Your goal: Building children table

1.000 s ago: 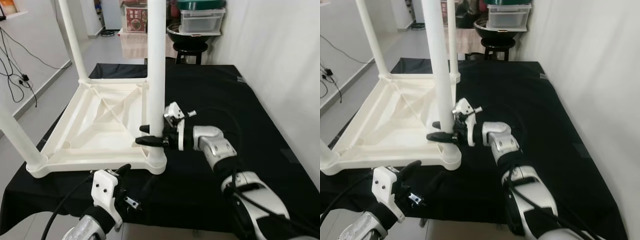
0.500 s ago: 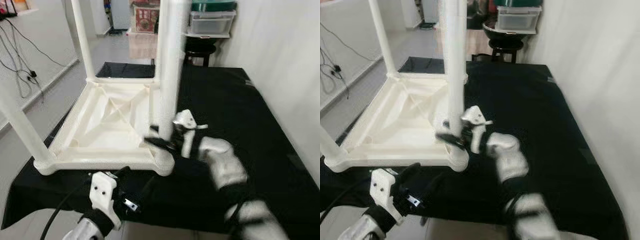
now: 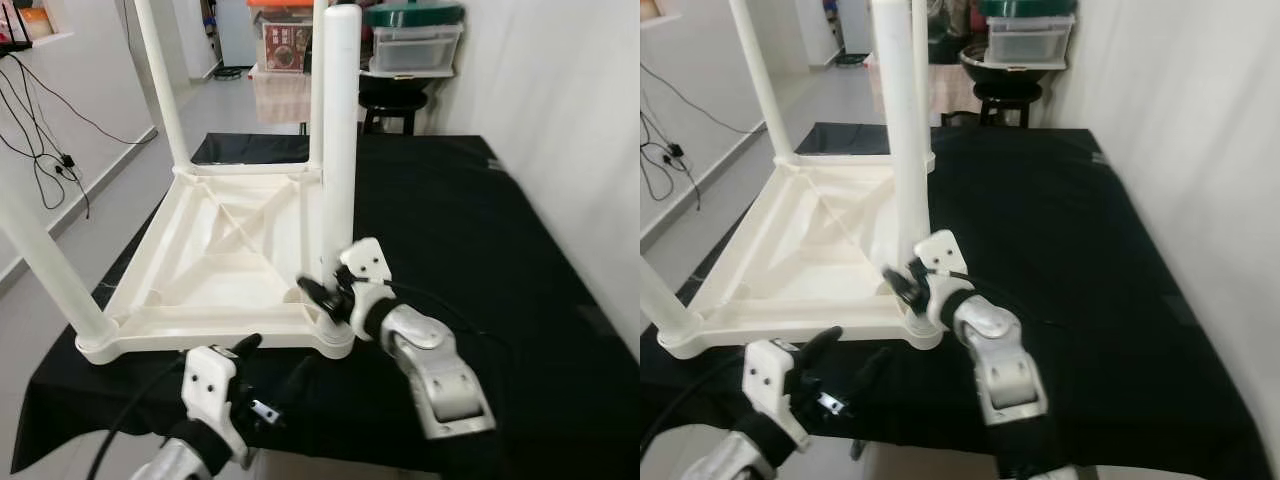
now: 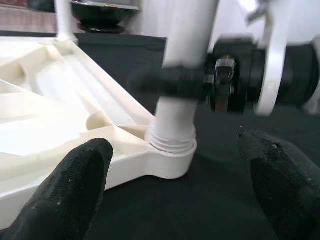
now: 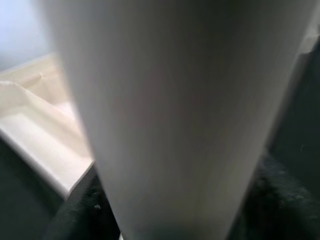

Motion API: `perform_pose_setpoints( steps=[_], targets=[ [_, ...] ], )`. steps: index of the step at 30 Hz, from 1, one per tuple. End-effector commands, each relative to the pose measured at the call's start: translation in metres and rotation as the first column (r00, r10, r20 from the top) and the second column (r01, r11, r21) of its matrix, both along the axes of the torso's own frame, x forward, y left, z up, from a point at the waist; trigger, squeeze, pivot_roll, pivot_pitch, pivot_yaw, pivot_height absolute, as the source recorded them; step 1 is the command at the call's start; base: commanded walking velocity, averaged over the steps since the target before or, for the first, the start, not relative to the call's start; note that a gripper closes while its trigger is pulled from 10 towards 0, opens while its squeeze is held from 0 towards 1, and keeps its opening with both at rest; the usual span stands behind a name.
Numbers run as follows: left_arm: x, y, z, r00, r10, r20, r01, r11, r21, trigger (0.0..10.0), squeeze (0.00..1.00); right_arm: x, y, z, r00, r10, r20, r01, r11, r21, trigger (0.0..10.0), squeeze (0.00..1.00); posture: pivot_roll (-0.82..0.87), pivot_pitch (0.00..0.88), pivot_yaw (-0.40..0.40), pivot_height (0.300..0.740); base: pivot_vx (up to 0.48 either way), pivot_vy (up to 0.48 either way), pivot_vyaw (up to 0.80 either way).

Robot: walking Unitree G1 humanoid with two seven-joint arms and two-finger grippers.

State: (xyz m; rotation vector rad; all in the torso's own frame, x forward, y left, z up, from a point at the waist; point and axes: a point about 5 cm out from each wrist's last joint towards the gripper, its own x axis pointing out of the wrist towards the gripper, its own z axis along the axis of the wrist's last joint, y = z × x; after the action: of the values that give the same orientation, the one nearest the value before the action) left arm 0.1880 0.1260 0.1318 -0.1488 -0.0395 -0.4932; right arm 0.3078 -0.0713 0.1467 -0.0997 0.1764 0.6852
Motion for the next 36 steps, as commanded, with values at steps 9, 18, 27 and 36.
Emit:
perform_pose_setpoints(
  steps=[9, 18, 27, 36],
  targets=[
    [0.002, 0.000, -0.001, 1.000, 0.001, -0.002, -0.001, 1.000, -0.004, 10.0, 0.00, 0.015, -0.008, 0.041, 0.773, 0.625, 0.112, -0.632, 0.773, 0.054, 10.0, 0.00, 0.00, 0.026, -0.032, 0.740, 0.000, 0.000, 0.00],
    [0.001, 0.001, -0.001, 1.000, 0.009, -0.005, -0.009, 1.000, 0.000, 10.0, 0.00, 0.041, 0.003, 0.040, 0.703, 0.710, 0.040, -0.711, 0.699, 0.078, 10.0, 0.00, 0.03, 0.025, -0.030, 0.740, 0.000, 0.000, 0.00],
    [-0.001, 0.001, -0.001, 1.000, 0.011, -0.012, -0.011, 1.000, 0.001, 10.0, 0.00, 0.046, 0.007, 0.038, 0.663, 0.748, 0.015, -0.742, 0.655, 0.144, 0.0, 0.00, 0.04, 0.034, -0.030, 0.740, 0.000, 0.000, 0.00],
    [-0.002, 0.000, 0.000, 1.000, 0.011, -0.008, -0.011, 1.000, -0.003, 10.0, 0.00, 0.052, -0.014, 0.023, 0.806, 0.587, 0.076, -0.592, 0.802, 0.077, 0.0, 0.00, 0.02, 0.048, -0.033, 0.740, 0.000, 0.000, 0.00]
  ],
)
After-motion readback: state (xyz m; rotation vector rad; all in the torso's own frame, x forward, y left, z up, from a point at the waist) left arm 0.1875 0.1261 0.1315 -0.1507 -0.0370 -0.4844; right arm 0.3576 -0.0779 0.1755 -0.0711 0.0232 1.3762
